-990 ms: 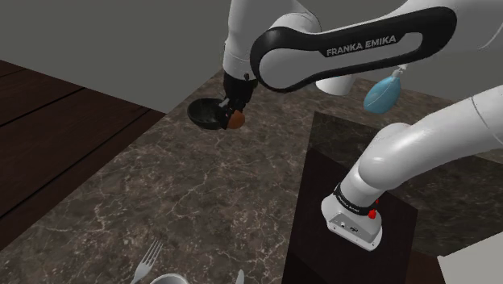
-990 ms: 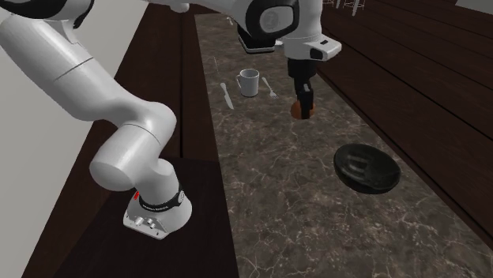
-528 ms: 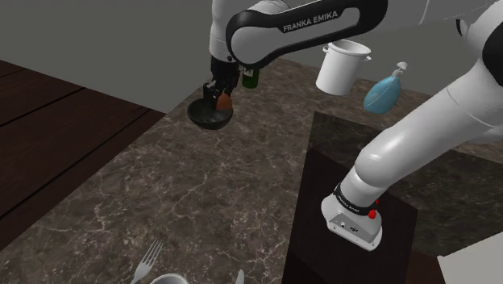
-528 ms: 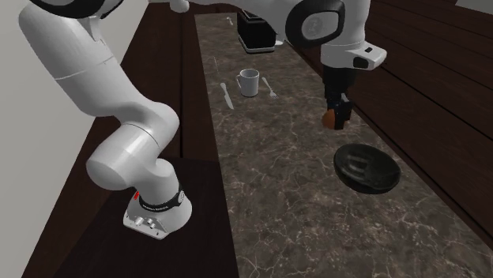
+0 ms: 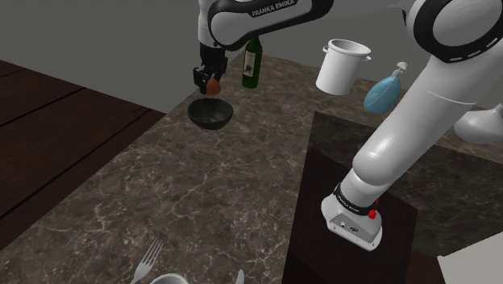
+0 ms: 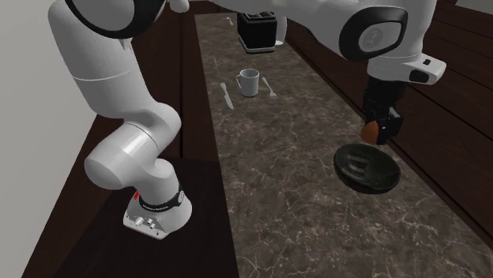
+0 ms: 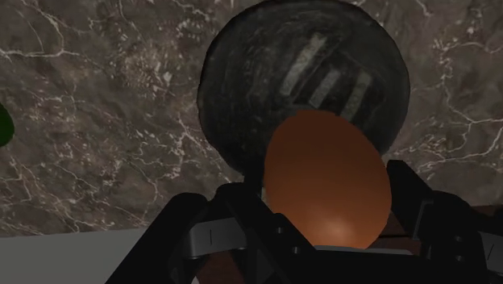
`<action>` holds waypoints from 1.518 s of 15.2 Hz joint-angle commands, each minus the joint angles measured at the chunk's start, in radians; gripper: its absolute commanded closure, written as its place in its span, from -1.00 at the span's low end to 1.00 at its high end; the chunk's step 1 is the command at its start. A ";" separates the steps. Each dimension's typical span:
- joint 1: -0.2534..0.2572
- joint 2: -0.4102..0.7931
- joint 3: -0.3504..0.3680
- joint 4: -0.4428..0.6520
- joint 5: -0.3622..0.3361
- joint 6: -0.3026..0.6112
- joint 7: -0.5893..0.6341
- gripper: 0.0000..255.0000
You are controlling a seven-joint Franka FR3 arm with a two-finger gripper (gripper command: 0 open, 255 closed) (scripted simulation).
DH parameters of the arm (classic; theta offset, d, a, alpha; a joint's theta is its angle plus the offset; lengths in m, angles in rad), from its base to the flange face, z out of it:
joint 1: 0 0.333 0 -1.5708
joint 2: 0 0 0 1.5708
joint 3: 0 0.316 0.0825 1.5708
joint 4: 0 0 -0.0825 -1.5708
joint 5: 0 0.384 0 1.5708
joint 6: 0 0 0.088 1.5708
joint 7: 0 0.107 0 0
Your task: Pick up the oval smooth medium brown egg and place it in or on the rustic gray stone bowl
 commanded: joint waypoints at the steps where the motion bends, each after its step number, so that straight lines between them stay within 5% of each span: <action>1: -0.007 0.048 -0.007 0.055 -0.023 -0.012 -0.007 1.00; 14: -0.001 0.114 -0.013 -0.058 -0.079 0.157 0.041 1.00; 22: -0.001 0.114 -0.013 -0.058 -0.079 0.157 0.041 1.00; 23: -0.001 0.114 -0.013 -0.058 -0.079 0.157 0.041 -1.00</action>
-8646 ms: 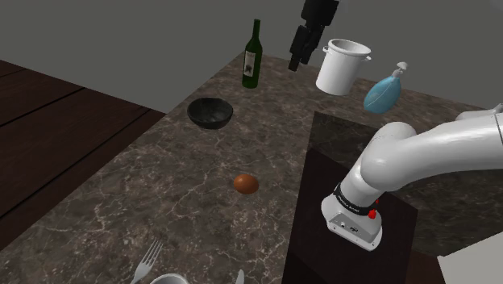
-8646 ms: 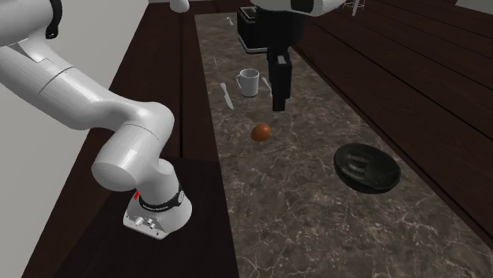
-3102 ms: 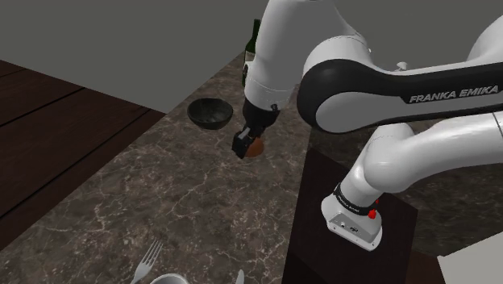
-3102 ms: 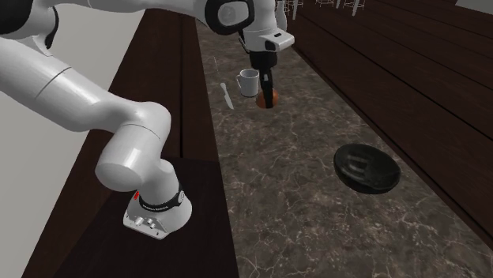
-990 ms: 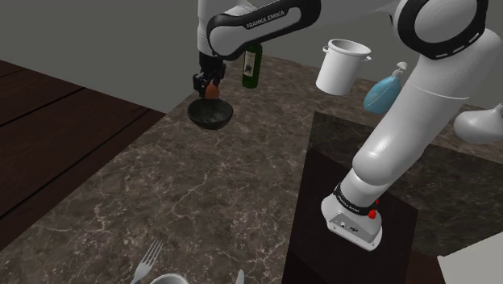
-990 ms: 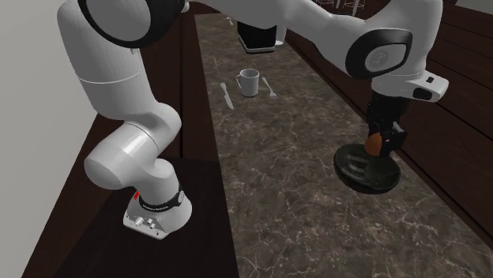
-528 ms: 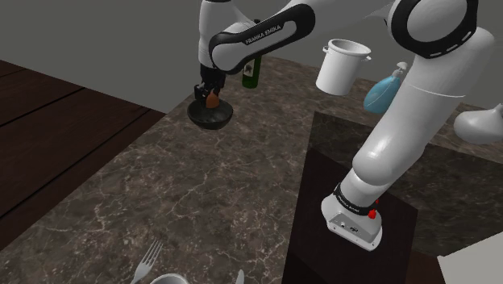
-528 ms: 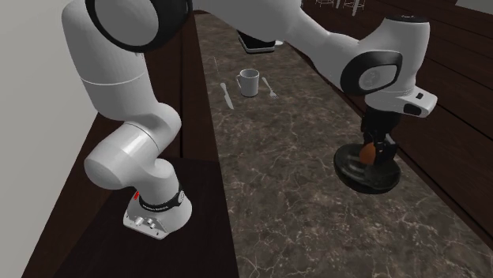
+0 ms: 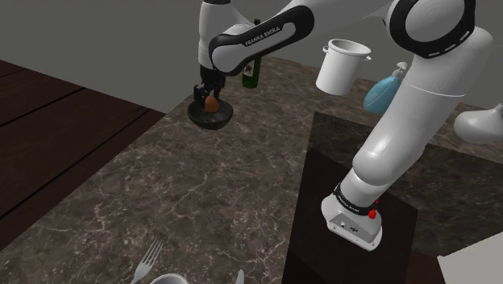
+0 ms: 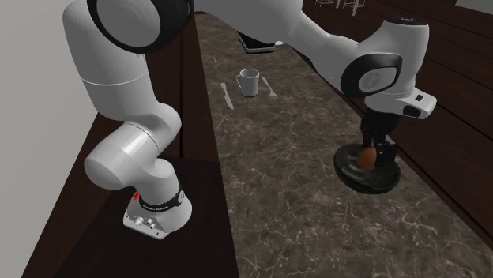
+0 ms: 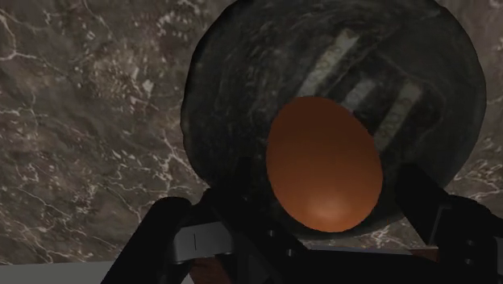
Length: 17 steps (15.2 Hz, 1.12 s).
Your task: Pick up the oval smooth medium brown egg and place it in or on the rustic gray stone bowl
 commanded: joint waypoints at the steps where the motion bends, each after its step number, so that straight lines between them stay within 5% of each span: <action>1: 0.000 0.000 0.000 0.000 0.000 0.000 0.000 -1.00; 5: 0.000 0.000 0.000 0.000 0.000 0.000 0.000 -1.00; 9: -0.005 -0.077 0.008 0.042 0.056 -0.107 -0.037 -1.00; 17: -0.005 -0.077 0.007 0.042 0.056 -0.107 -0.037 -1.00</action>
